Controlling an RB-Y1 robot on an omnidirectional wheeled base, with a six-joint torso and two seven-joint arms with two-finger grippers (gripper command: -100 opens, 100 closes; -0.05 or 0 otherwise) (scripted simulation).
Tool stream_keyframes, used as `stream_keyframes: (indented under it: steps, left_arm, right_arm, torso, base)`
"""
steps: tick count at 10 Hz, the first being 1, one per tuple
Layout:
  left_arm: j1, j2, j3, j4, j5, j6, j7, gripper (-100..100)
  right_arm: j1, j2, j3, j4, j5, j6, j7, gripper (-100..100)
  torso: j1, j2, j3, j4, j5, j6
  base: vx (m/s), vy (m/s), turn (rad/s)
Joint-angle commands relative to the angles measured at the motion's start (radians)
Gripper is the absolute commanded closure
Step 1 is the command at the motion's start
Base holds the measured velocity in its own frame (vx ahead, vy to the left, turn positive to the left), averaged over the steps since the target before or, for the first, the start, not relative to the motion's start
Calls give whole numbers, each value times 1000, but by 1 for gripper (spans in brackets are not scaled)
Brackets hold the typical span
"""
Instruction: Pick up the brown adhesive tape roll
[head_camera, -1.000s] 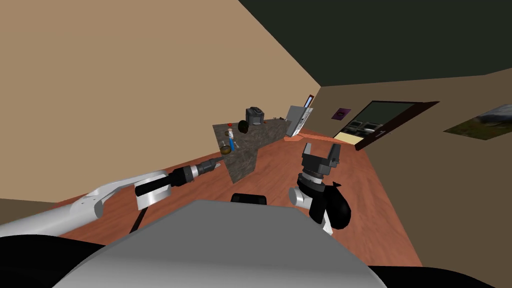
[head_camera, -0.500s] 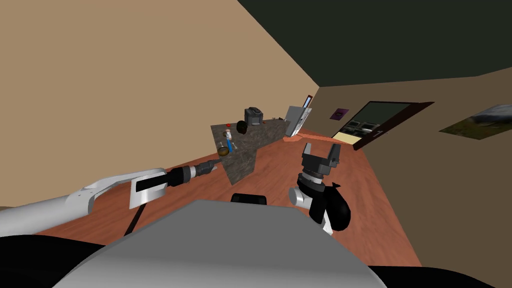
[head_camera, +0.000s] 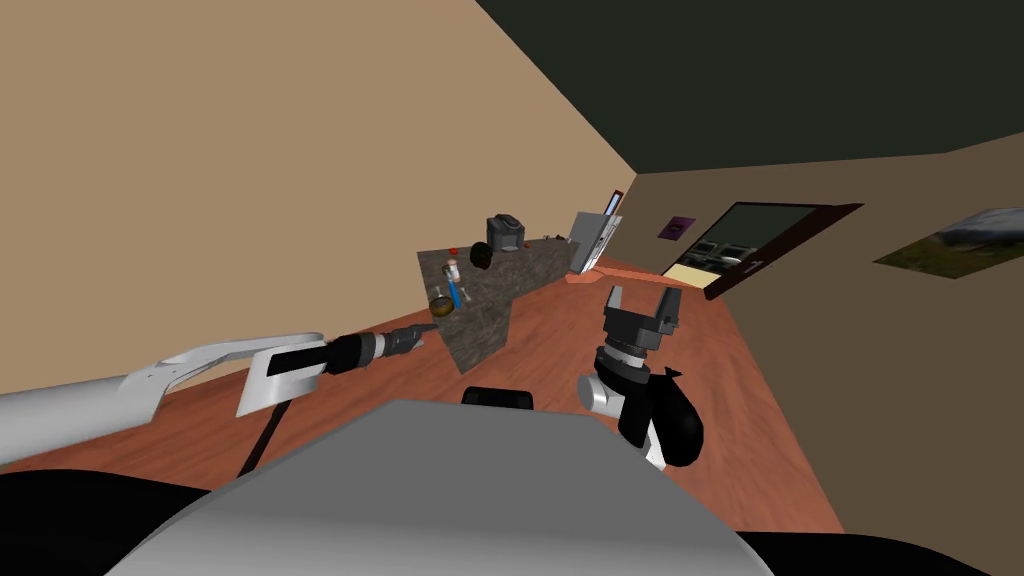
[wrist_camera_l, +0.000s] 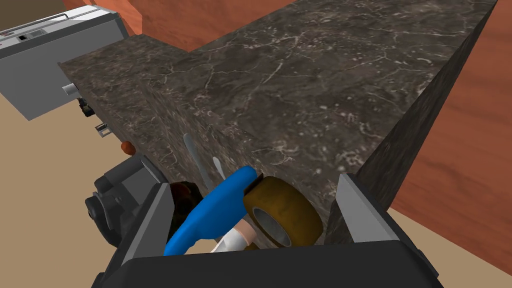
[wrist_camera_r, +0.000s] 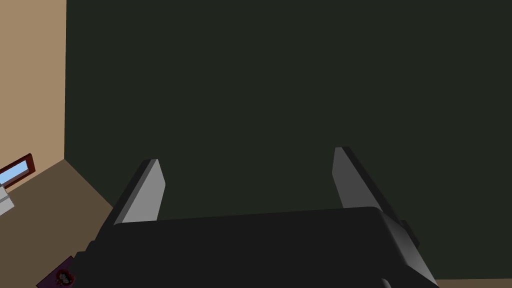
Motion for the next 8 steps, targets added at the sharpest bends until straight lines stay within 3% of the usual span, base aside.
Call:
stream_keyframes:
  steps: [1,2,3,8]
  left_arm:
    - [10,32,7,-5,12,8,1,-100]
    - [9,71,-15,4,59,34,13,-100]
    - [9,96,-15,4,68,34,13,-100]
    - [8,251,-81,32,218,109,40,-100]
  right_arm:
    - [0,0,0,0,0,0,0,0]
    - [0,0,0,0,0,0,0,0]
    - [0,0,0,0,0,0,0,0]
    - [0,0,0,0,0,0,0,0]
  torso:
    - [0,0,0,0,0,0]
    - [0,2,1,0,0,0]
    - [0,1,1,0,0,0]
    - [1,-2,-1,0,0,0]
  base:
    - [32,-17,1]
    - [66,-28,-33]
    - [75,-25,-12]
    - [101,-23,-20]
